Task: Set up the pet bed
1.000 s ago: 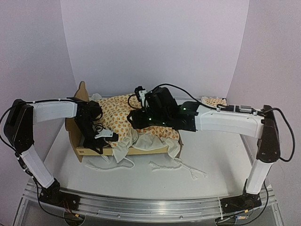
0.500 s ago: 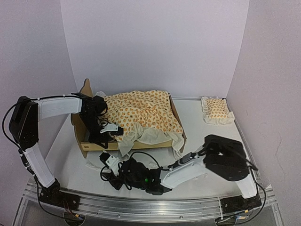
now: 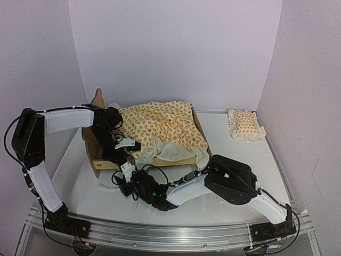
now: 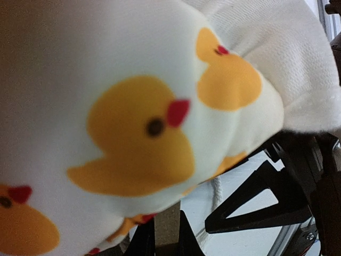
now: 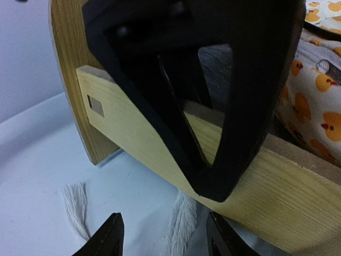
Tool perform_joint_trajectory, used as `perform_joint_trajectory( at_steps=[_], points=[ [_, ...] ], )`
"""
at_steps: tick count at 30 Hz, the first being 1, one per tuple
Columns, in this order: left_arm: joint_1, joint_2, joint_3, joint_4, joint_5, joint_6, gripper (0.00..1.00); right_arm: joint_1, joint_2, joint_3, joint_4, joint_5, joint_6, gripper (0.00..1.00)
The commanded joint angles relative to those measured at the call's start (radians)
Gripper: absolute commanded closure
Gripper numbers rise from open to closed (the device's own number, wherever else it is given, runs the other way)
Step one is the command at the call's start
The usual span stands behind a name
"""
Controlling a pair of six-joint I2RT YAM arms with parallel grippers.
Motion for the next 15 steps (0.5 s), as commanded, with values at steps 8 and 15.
perform_joint_trajectory(
  at_steps=[8,15],
  points=[
    [0.004,0.009,0.067,-0.035,0.153,-0.059,1.0,-0.022,0.098,0.12,-0.062,0.092,0.118,0.46],
    [0.004,0.013,0.066,-0.037,0.18,-0.057,1.0,-0.045,0.161,0.193,-0.081,0.149,0.148,0.52]
  ],
)
